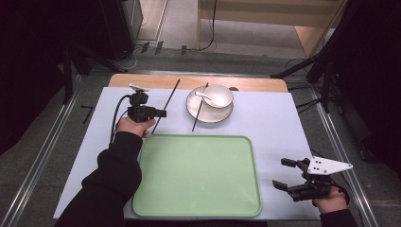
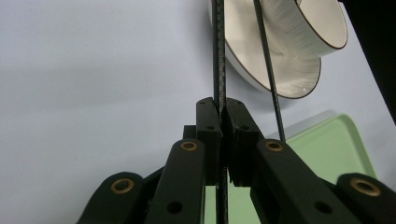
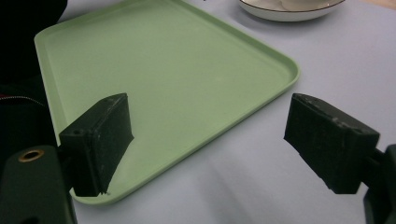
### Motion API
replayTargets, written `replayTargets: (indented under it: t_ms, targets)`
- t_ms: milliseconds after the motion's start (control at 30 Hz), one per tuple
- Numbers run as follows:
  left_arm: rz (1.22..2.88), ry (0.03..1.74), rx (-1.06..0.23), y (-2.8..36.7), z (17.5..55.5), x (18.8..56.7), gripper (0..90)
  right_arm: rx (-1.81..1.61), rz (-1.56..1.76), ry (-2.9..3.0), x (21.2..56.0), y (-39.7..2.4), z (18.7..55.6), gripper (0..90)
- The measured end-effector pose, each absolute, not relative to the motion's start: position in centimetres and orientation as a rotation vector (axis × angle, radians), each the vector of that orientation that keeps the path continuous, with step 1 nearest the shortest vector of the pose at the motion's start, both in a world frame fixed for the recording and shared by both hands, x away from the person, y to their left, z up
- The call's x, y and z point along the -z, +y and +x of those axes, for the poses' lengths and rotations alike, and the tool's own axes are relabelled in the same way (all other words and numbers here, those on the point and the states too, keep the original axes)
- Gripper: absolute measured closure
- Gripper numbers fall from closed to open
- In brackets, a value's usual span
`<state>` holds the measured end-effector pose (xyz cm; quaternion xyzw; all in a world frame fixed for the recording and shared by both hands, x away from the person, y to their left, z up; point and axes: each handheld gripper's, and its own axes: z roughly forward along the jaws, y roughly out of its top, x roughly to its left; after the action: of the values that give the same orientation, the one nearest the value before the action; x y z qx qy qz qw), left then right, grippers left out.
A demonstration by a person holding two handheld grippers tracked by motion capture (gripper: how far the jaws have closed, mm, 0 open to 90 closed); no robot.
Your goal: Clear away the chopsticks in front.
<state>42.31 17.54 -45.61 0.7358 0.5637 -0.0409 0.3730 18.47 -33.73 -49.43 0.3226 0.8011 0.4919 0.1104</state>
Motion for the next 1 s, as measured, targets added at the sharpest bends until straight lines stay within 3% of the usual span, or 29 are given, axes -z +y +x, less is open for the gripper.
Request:
replayTargets:
  t_ms: [267, 1000]
  targets:
    - [1.885, 1.459, 0.112, 19.8, 39.5, 47.1, 86.0, -1.438, 0.953, 2.354, 49.5, -33.8, 18.5, 15.6]
    - [1.943, 1.47, 0.105, 20.9, 31.3, 48.4, 85.9, -1.449, 0.931, 2.361, 49.4, -33.6, 18.6, 15.7]
